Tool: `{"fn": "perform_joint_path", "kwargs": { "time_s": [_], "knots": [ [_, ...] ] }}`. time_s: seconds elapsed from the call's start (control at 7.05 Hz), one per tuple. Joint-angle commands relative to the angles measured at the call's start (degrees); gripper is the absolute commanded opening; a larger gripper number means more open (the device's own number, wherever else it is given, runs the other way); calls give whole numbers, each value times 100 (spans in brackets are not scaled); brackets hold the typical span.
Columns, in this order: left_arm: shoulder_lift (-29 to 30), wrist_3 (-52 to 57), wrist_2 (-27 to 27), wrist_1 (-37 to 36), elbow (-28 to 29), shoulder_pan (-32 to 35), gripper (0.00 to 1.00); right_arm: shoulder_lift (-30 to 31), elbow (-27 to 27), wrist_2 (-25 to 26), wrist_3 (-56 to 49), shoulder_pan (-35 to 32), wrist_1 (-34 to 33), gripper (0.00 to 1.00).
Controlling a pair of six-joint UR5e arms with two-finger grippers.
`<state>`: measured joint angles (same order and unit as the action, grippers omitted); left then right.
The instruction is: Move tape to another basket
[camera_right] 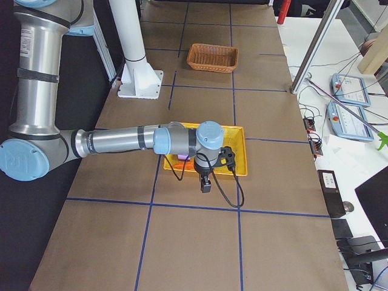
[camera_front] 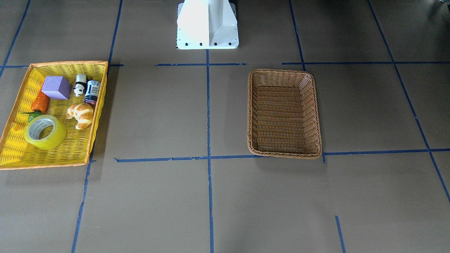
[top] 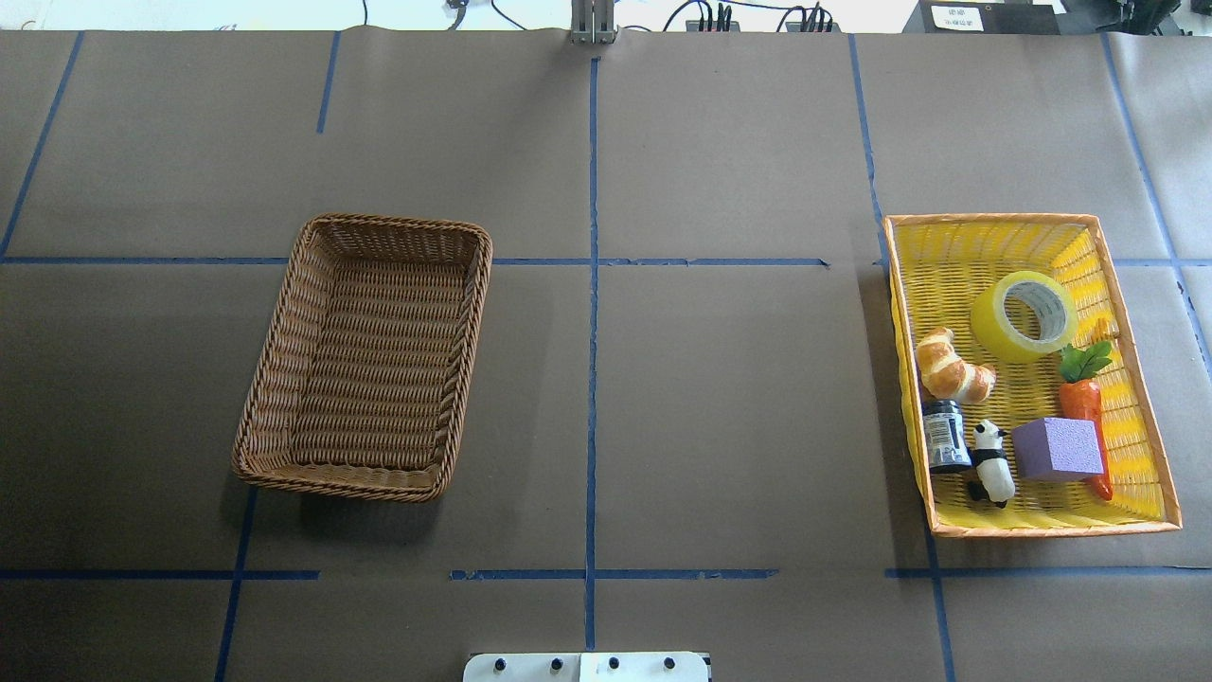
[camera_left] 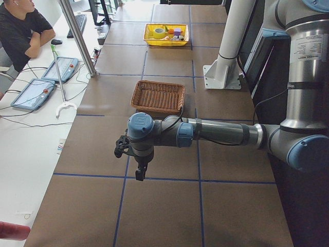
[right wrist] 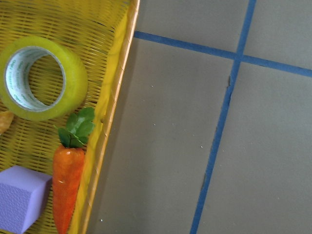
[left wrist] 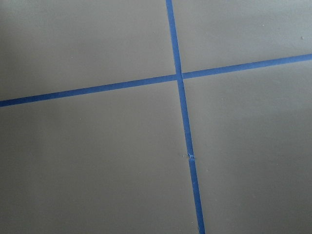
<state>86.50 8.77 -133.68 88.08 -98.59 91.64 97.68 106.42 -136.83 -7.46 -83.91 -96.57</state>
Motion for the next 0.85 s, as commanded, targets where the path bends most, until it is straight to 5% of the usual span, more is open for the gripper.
{"fn": "perform_joint_path", "kwargs": {
  "time_s": [0.0,0.43,0.71],
  "knots": [
    [15,-626,-114,95,-11,-6,100,-571,-69,-2,794,522,-2,100],
    [33,-736,-70,411,86,-15,100,-1416,-576,410,1807,1393,407,99],
    [33,-737,-79,411,51,-15,100,-1305,-1594,481,3242,1631,2649,97]
  ]
}}
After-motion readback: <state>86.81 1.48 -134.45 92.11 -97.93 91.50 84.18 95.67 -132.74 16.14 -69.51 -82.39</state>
